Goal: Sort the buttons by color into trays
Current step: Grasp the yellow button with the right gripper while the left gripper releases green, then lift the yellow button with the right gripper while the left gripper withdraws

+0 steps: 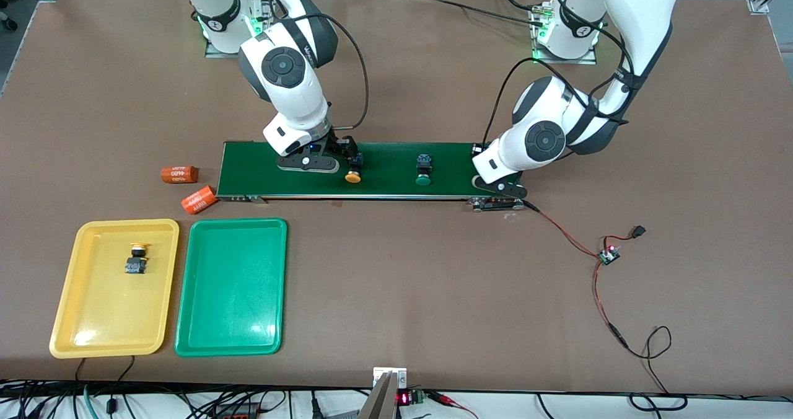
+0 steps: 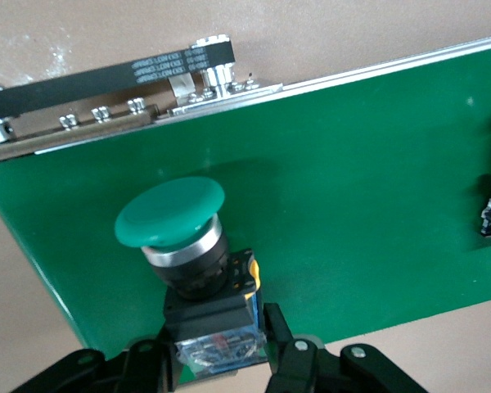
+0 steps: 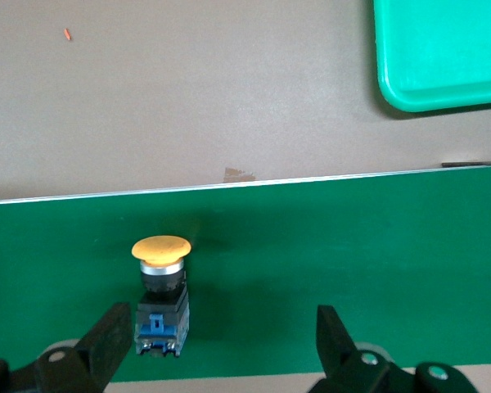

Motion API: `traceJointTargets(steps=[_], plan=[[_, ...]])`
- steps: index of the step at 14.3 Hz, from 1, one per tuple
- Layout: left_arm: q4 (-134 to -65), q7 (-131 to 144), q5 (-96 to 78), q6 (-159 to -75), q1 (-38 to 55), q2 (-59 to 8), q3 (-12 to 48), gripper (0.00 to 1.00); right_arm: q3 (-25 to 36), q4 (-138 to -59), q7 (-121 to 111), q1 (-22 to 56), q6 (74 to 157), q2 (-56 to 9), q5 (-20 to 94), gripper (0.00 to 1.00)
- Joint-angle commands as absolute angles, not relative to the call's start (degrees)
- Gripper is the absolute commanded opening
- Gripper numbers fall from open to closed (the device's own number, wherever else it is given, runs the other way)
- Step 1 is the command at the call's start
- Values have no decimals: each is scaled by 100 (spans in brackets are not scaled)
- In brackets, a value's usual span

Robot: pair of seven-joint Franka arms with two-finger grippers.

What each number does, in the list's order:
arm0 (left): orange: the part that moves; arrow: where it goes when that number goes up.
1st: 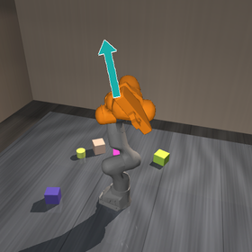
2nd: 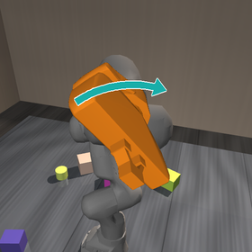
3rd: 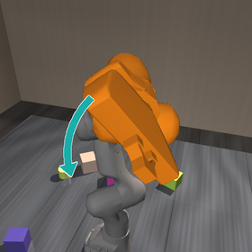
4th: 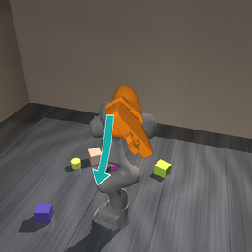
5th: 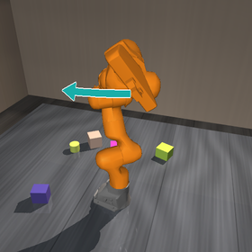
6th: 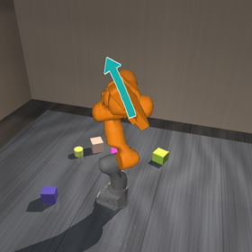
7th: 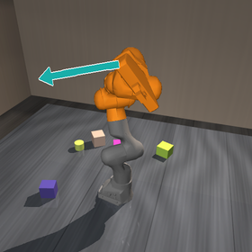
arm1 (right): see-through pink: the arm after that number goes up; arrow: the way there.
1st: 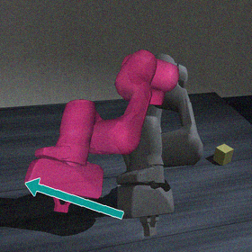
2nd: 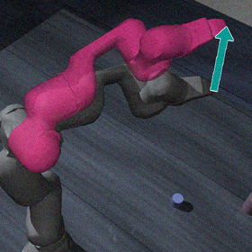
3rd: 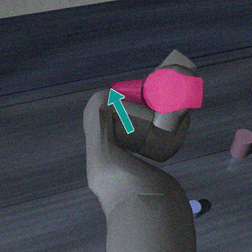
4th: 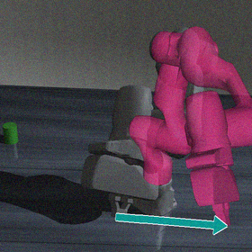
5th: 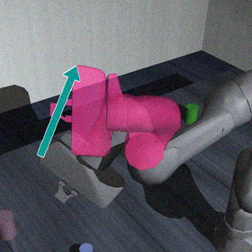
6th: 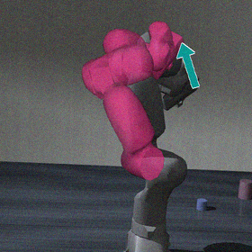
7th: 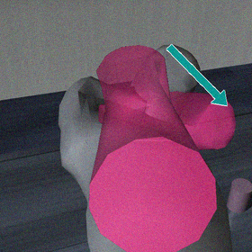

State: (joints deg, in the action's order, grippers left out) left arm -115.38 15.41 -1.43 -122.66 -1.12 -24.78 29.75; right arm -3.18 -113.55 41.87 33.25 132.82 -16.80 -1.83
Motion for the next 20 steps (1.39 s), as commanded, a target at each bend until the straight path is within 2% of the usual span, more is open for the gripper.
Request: traceJointTargets(steps=[1, 4, 8, 12, 14, 17, 18, 20], plan=[[-11540, 1538, -211, -11998, -106, -2137, 2988, 100, -211, -11268, 4315, 3428, 13464, -1880, -281, 100], [-11470, 1556, -237, -11446, 114, -1216, 2779, 100, -132, -11268, 4350, 3542, 13710, -2100, -281, 100], [-11452, 1337, -237, -10996, 500, -222, 1559, 100, -97, -11268, 4544, 3603, 13781, -2223, -264, 100], [-11400, 461, -176, -10881, 501, 289, 653, 100, -97, -11268, 4544, 3612, 13790, -2311, -220, 100], [-11007, -295, -176, -10375, 213, 316, 475, 100, -97, -11276, 4535, 3638, 13790, -2364, -237, 89], [-9996, -483, -167, -8864, 79, 202, 274, 100, -105, -11311, 4518, 3700, 13764, -2391, -246, 68], [-9793, -483, -176, -8590, 97, 202, 177, 100, -97, -11320, 4518, 3700, 13746, -2391, -246, 58], [-9659, -449, -176, -8551, 184, 254, 71, 100, -97, -11329, 4491, 3700, 13720, -2391, -246, 44]])
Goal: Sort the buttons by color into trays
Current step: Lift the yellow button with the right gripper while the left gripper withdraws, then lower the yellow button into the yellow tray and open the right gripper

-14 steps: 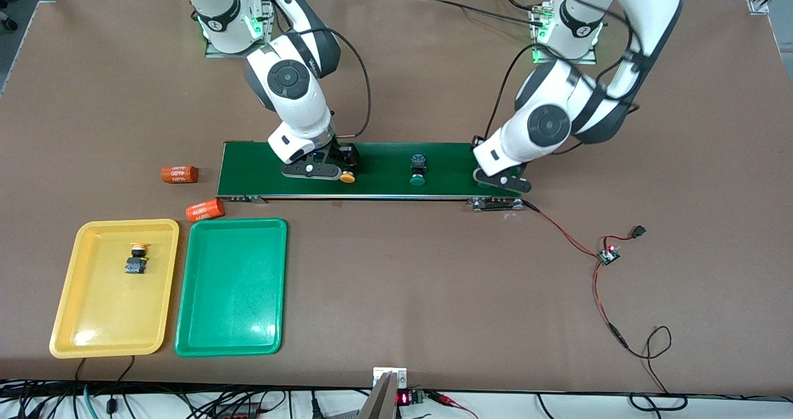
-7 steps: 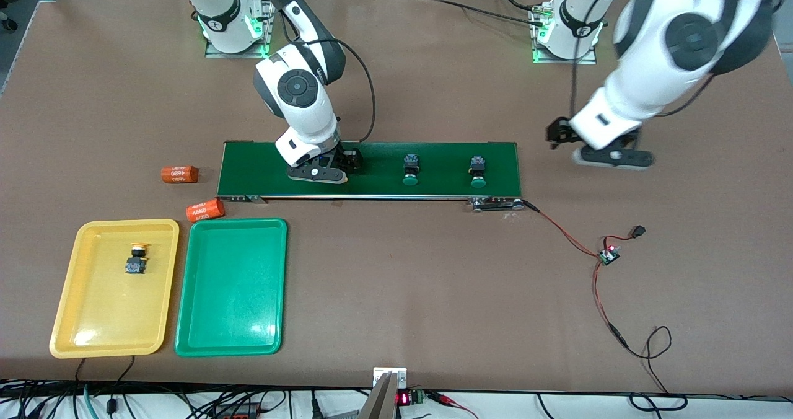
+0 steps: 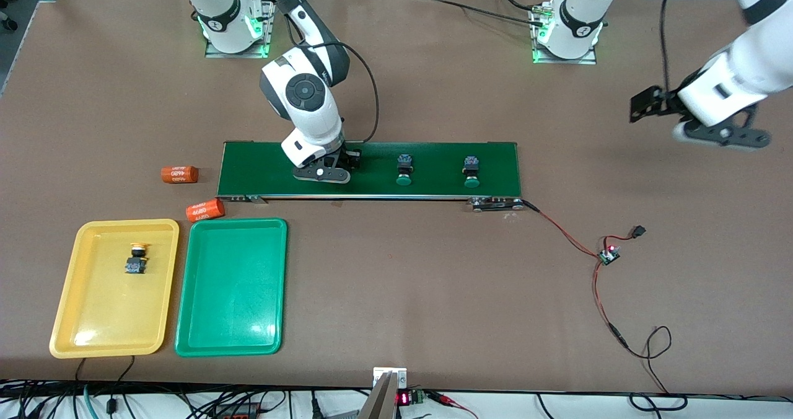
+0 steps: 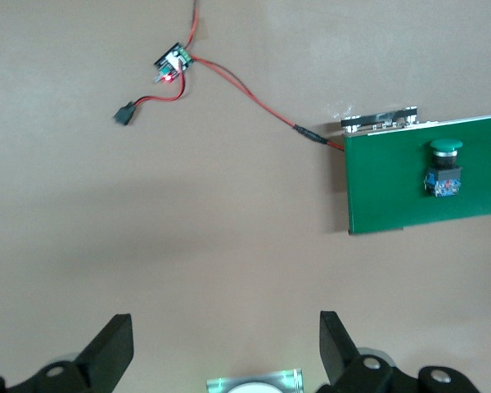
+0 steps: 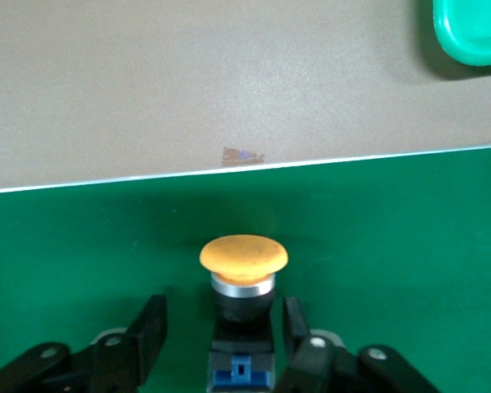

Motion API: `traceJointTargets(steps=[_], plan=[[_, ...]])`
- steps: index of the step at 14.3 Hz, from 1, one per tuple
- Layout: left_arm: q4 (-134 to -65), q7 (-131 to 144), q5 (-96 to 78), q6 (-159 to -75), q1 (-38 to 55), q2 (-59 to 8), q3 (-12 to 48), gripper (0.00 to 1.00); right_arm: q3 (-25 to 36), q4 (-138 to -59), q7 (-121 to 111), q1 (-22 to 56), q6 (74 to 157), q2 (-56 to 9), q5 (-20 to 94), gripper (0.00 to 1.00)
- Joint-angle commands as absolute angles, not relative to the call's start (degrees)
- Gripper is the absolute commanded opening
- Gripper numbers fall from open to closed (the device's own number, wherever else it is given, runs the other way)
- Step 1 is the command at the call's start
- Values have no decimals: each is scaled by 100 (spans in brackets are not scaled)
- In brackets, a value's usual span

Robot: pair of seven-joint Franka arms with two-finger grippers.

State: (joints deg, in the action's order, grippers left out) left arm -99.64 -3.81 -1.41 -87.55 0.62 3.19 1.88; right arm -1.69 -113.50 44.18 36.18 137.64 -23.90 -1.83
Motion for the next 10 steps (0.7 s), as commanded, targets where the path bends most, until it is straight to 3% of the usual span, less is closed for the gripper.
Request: traceJointTargets(steps=[1, 3, 4, 8, 10], plan=[[-9720, -405, -141, -8926, 263, 281, 1, 100, -97, -11329, 4465, 3700, 13711, -2391, -246, 37], [-9878, -352, -79, -9953, 272, 273, -44, 100, -88, -11329, 4421, 3683, 13580, -2382, -255, 27], [-9879, -360, -53, -10036, 281, 290, -53, 100, -62, -11329, 4395, 3683, 13536, -2364, -281, 23], [-9809, -352, -26, -9318, 167, 413, -62, 100, 473, -11084, 3747, 3665, 13264, -1996, -272, 18], [-9800, -351, 26, -9308, 176, 396, -9, 100, 895, -10445, 2896, 3499, 12668, -1942, -194, 18]])
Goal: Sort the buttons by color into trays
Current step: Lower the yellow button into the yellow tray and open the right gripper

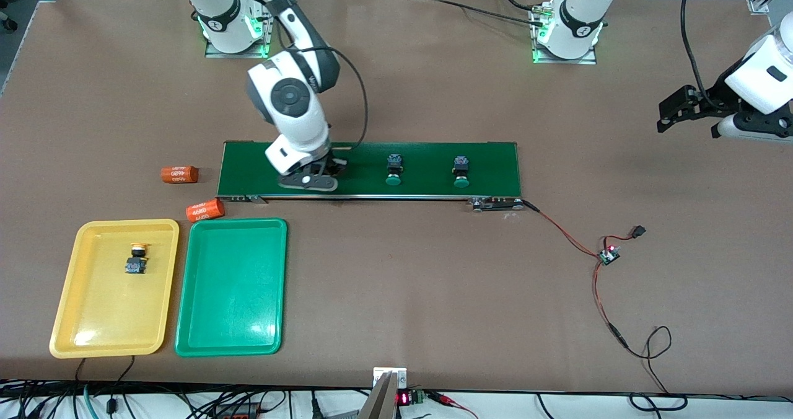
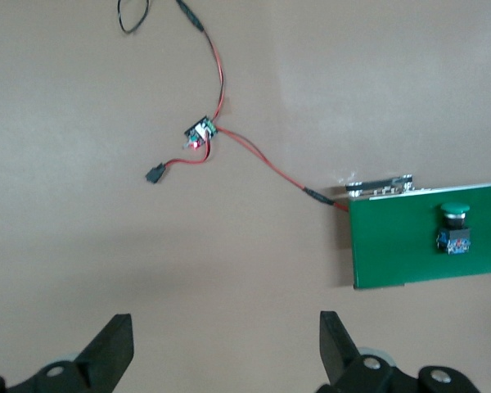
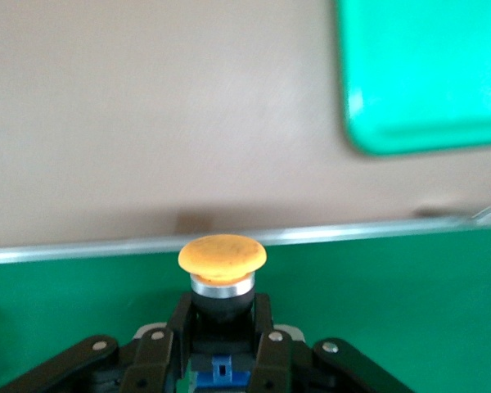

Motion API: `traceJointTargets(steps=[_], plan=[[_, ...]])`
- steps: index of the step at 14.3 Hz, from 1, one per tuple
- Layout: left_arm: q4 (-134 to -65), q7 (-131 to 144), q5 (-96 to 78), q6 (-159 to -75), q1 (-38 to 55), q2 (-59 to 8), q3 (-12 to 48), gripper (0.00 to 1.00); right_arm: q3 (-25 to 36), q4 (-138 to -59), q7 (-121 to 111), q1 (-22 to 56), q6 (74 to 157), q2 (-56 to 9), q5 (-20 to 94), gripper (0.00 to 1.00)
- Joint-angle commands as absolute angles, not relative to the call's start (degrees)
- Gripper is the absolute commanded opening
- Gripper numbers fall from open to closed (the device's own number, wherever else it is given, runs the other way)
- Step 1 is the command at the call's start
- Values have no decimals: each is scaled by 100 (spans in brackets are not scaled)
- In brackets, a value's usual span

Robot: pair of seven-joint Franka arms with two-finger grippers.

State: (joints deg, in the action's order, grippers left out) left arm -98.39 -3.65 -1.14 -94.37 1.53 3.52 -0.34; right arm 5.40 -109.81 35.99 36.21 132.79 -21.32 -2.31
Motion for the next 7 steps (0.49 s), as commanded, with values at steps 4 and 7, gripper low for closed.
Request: traceJointTargets(steps=[4, 7], plan=[[-9677, -352, 123, -9247, 193, 361, 44, 100, 967, -9712, 1760, 2604, 12287, -2127, 61, 17], [-9606, -352, 114, -9079, 211, 343, 53, 100, 967, -9712, 444, 1664, 12305, -2293, 62, 17]])
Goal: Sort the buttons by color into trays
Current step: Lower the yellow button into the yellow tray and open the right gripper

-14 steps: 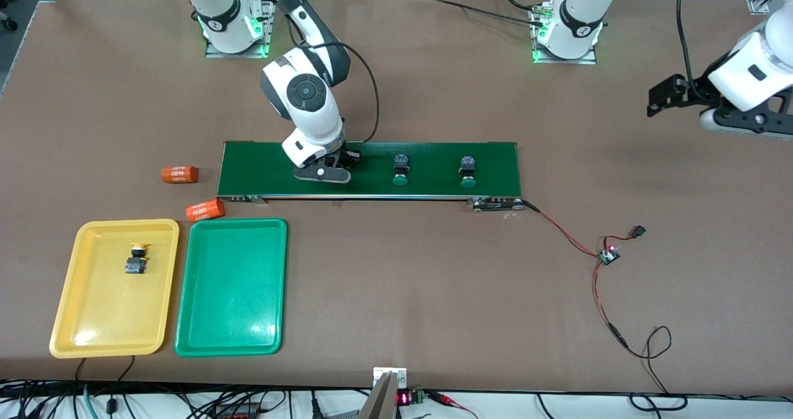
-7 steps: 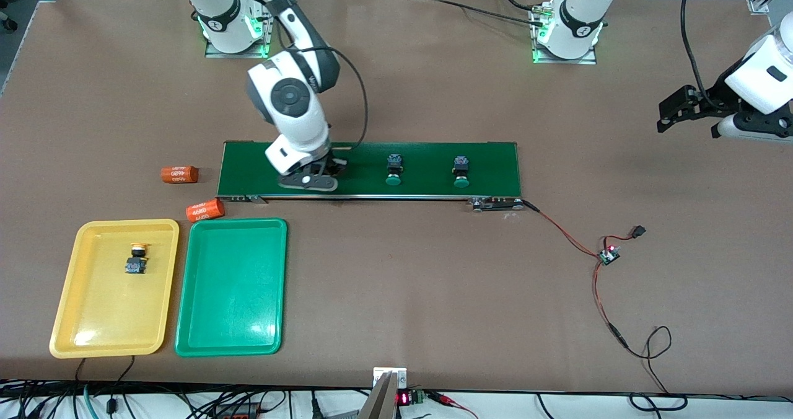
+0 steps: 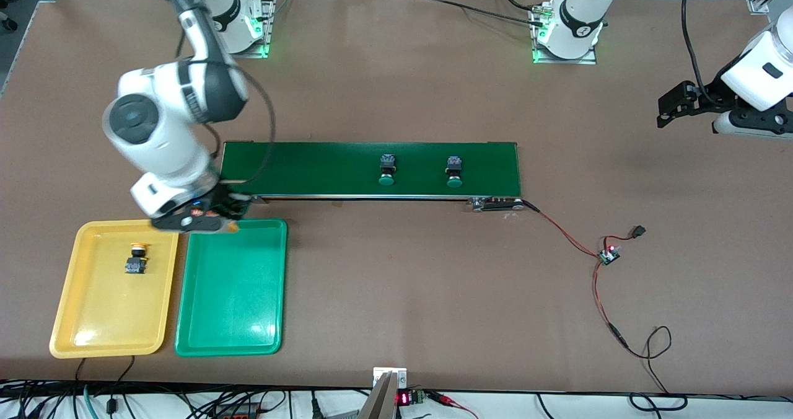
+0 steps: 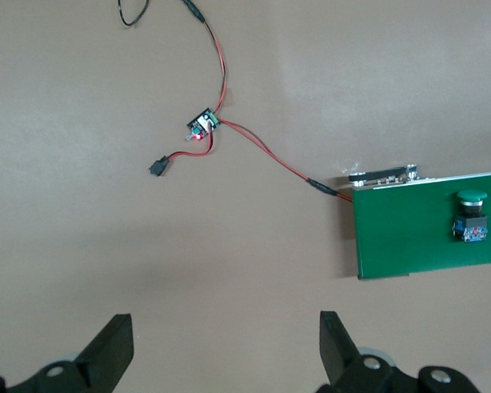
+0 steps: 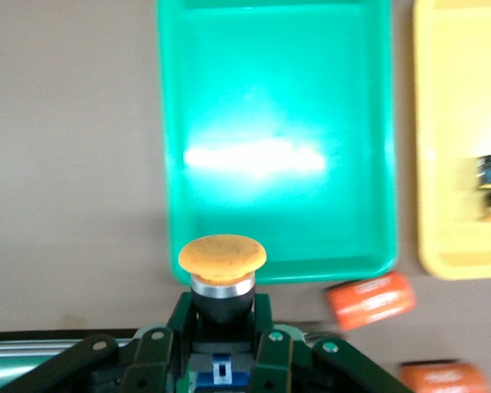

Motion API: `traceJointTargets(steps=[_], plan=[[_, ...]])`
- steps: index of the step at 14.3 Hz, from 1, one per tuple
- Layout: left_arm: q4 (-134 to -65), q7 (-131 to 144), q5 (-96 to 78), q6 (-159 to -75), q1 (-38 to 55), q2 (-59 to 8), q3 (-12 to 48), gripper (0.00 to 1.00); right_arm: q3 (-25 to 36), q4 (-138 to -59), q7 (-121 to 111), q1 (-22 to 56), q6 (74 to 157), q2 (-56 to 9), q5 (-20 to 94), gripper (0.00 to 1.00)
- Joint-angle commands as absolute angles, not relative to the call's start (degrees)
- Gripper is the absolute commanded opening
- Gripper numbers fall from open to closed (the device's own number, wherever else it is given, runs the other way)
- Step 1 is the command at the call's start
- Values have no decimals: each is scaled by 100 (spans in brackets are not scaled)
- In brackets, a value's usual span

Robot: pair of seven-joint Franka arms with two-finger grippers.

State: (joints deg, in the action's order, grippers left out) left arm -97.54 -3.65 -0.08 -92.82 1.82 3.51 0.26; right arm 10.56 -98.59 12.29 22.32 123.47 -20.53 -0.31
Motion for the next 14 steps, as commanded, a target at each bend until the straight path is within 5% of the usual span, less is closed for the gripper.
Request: traceJointTargets(steps=[1, 11, 14], plan=[[-9606, -352, 114, -9062, 211, 343, 53, 100, 967, -9712, 118, 1435, 12322, -2407, 53, 17], [-9589, -387, 114, -9070, 193, 325, 35, 100, 958, -9712, -729, 123, 13517, -3410, -9, 17], [-9554, -404, 123, -9070, 193, 325, 35, 100, 958, -9712, -712, 53, 13868, -3629, -17, 29]])
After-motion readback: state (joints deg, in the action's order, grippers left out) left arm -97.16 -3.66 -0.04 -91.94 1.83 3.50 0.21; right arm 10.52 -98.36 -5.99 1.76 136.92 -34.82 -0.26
